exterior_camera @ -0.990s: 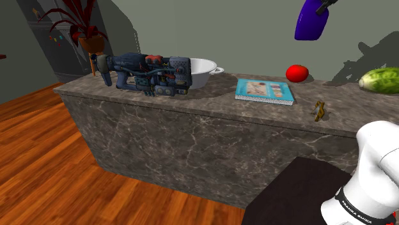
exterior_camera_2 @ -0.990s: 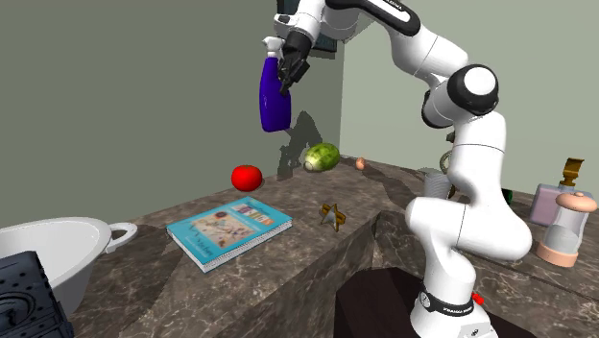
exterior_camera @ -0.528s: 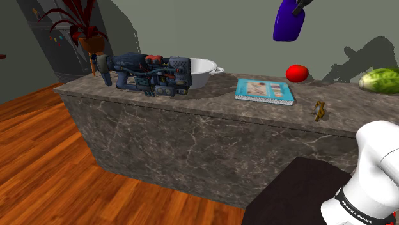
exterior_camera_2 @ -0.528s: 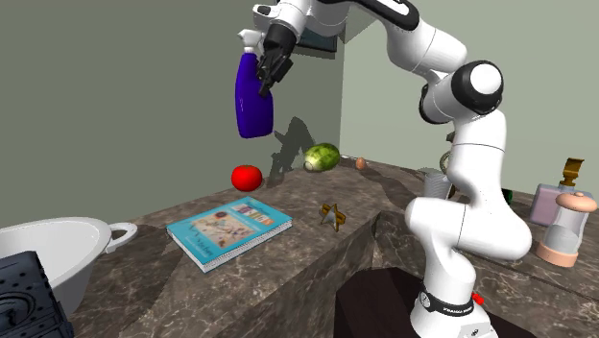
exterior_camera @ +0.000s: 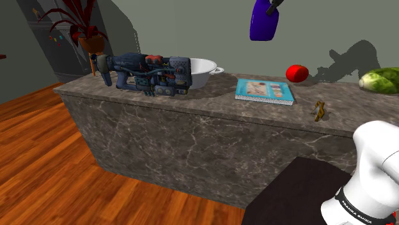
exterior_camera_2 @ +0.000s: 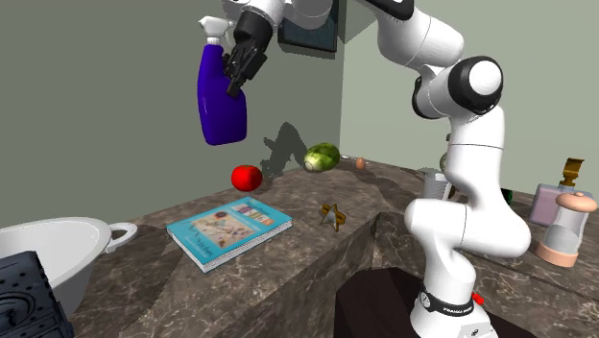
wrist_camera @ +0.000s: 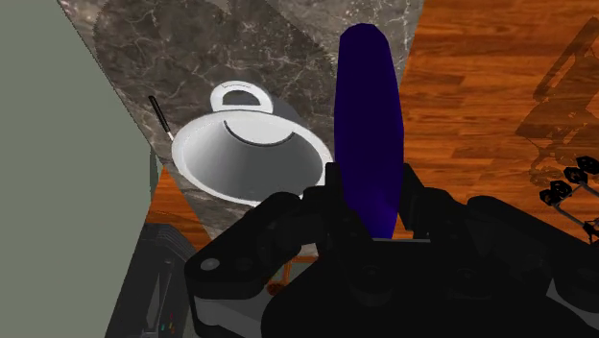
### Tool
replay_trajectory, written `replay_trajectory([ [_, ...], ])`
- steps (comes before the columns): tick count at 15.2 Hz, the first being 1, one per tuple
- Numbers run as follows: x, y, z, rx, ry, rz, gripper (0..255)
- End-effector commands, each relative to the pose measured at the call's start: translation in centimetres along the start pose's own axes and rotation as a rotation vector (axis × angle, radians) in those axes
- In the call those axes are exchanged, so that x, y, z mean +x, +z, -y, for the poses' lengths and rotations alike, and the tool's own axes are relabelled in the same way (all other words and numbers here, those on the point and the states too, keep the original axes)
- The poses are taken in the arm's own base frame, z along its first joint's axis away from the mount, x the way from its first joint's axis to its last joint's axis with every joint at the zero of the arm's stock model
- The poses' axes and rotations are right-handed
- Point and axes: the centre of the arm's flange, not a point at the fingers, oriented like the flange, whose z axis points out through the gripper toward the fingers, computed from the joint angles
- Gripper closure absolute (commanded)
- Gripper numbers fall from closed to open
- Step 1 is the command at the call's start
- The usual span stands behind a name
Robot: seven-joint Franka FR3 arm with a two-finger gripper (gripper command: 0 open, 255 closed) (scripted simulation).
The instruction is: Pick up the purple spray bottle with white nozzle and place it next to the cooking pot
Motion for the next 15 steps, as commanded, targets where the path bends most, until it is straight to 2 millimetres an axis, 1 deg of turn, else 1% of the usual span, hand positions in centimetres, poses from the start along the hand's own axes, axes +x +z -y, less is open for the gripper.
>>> replay_trajectory([
  [1, 2.2, 1.5, 0.6, 0.0, 0.0, -0.001, 255],
  [10, 11.8, 7.6, 3.5, 0.0, 0.0, -0.001, 255],
  [15, 10.4, 9.8, 3.5, 0.0, 0.0, -0.001, 255],
])
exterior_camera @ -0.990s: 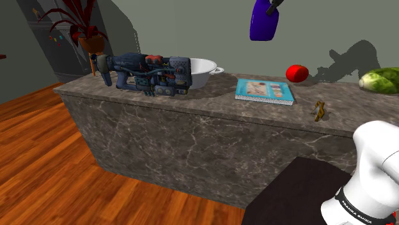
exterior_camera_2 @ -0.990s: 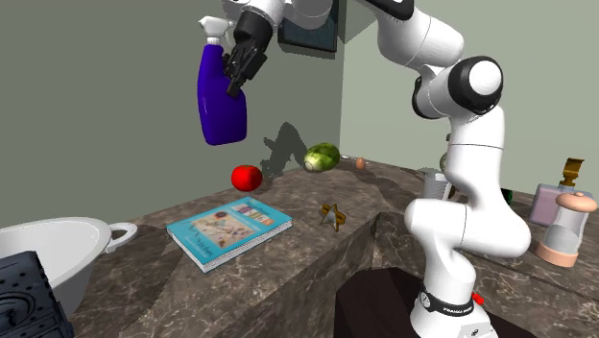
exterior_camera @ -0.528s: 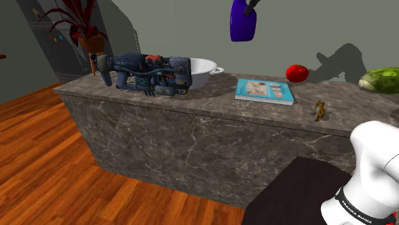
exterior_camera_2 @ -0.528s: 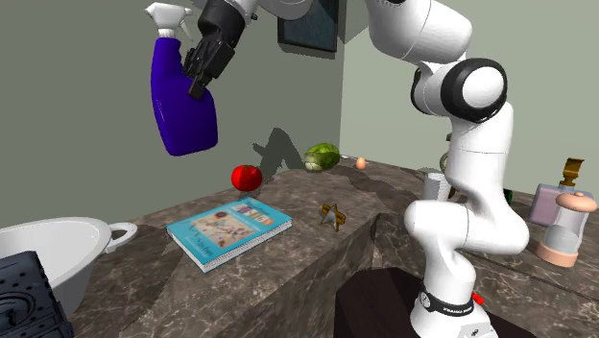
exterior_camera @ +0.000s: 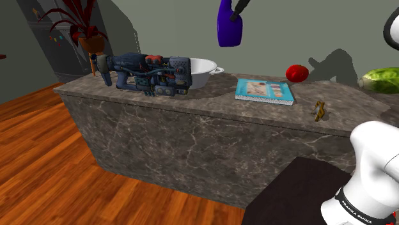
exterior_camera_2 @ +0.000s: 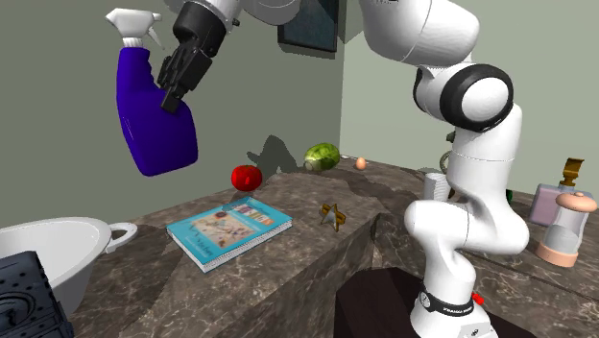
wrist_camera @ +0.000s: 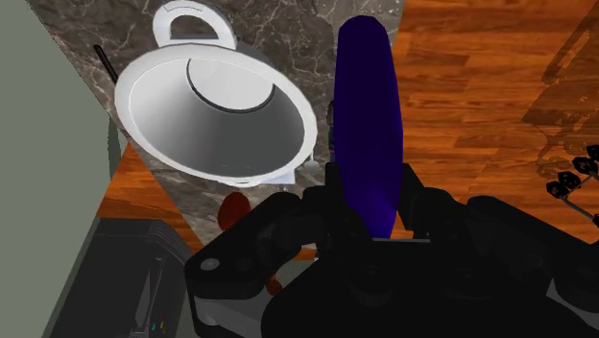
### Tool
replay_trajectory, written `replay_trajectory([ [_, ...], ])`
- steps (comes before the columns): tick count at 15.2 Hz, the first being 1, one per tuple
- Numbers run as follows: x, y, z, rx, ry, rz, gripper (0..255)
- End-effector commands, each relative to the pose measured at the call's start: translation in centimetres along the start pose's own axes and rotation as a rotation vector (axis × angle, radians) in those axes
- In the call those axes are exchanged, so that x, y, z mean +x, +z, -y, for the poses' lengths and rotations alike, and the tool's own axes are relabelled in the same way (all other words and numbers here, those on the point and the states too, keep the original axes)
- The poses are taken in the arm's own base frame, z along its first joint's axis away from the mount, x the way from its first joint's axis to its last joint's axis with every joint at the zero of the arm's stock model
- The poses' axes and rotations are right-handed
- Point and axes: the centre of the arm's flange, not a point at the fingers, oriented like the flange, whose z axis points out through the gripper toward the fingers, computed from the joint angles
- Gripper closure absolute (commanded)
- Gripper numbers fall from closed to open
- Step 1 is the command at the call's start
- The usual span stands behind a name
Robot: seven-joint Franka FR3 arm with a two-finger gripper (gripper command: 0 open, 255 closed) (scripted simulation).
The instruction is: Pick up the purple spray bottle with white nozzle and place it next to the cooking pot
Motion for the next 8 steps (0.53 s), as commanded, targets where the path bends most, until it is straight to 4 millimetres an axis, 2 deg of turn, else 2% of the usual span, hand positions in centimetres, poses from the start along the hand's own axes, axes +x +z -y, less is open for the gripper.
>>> replay_trajectory([
  [1, -0.5, 1.0, 0.1, -0.001, -0.001, 0.001, 255],
  [8, -2.5, 4.1, 0.0, -0.001, -0.001, 0.001, 255],
])
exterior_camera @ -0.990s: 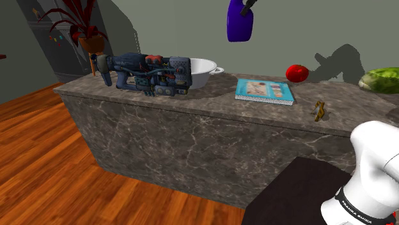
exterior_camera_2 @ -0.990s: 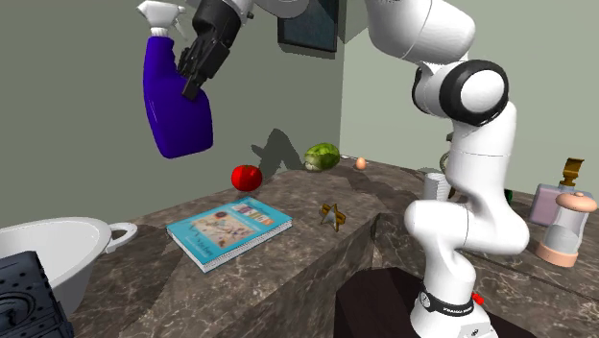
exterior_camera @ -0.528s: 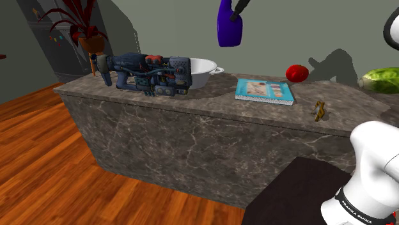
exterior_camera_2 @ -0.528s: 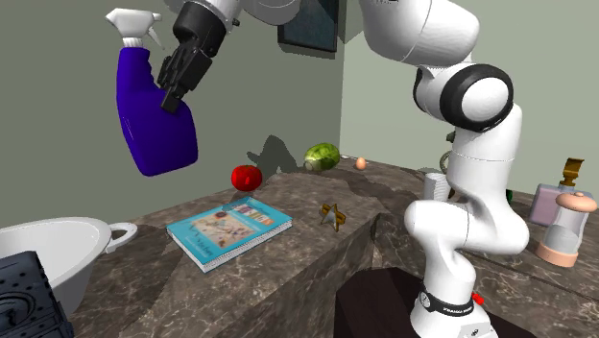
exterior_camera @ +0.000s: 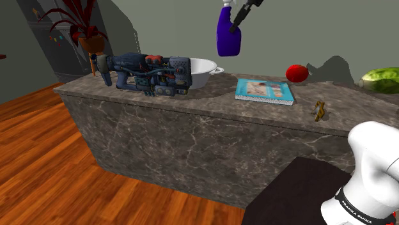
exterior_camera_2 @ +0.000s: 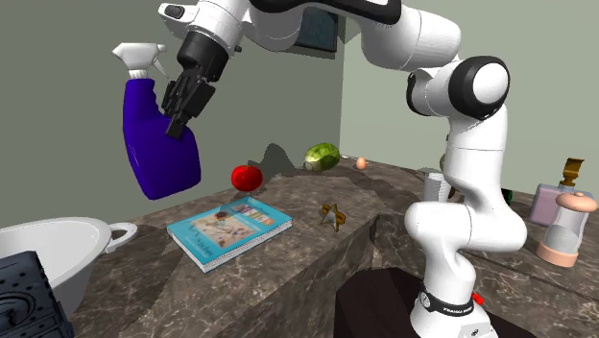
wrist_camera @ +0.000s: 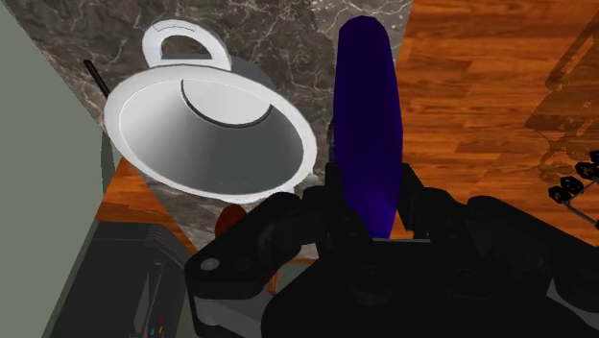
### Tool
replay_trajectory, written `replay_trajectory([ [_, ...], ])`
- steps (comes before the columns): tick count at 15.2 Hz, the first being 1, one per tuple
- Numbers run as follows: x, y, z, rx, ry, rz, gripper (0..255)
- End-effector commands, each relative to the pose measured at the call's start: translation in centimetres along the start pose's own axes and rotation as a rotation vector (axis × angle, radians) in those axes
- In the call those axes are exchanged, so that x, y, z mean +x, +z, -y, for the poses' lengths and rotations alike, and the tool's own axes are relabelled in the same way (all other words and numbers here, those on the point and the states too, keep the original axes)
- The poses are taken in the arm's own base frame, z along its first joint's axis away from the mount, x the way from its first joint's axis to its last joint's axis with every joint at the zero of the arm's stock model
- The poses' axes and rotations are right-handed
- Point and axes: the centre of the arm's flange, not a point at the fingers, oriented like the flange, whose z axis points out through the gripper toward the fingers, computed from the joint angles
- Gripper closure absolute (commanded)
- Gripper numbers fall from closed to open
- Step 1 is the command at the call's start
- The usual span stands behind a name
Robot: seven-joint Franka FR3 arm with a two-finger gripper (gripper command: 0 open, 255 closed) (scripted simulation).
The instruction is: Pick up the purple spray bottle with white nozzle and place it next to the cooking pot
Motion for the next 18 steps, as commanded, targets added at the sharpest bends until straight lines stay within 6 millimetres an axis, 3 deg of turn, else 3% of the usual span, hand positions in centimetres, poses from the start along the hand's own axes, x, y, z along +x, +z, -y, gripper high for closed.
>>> replay_trajectory([
  [1, -0.5, 1.0, 0.0, -0.001, -0.001, 0.0, 255],
  [18, -5.3, 8.5, 0.0, -0.001, -0.001, 0.0, 255],
])
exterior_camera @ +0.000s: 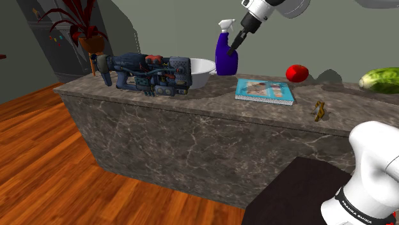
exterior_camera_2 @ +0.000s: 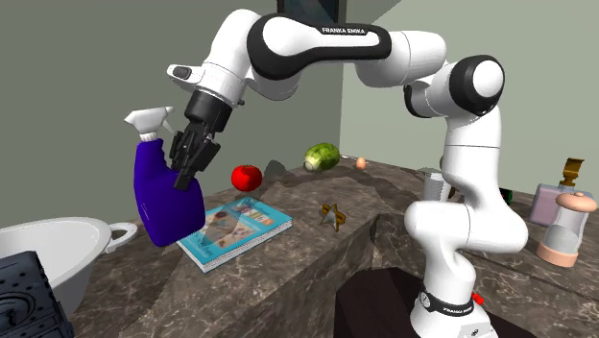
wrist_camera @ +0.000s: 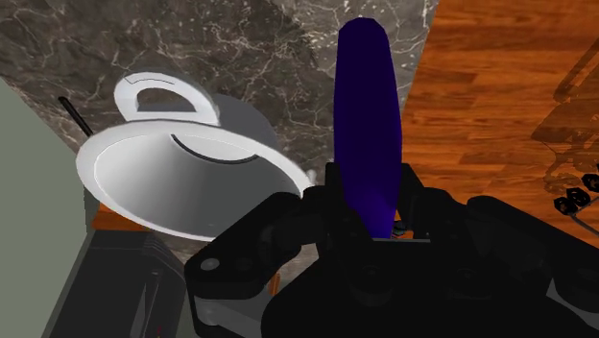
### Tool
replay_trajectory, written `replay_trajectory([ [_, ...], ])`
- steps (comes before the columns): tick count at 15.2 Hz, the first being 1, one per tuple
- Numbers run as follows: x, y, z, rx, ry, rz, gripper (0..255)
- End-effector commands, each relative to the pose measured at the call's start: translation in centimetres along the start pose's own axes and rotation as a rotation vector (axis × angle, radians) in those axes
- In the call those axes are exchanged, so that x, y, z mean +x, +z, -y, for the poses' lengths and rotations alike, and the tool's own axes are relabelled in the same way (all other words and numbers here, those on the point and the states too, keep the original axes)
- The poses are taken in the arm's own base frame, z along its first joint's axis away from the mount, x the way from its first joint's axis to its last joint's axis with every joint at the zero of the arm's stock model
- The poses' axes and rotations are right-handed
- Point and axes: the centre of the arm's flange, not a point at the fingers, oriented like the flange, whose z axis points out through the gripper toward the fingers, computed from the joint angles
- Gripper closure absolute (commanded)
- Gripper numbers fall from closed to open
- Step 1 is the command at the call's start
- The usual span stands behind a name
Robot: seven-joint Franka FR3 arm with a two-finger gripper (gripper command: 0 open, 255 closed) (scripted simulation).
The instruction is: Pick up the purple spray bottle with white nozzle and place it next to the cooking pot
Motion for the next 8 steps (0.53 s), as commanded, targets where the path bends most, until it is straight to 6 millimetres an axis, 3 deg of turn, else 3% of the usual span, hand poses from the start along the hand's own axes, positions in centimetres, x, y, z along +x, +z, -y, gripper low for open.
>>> replay_trajectory([
  [1, -0.6, 1.0, 0.1, 0.0, 0.0, -0.001, 255],
  [8, -2.6, 4.1, 0.1, 0.0, 0.0, -0.001, 255],
])
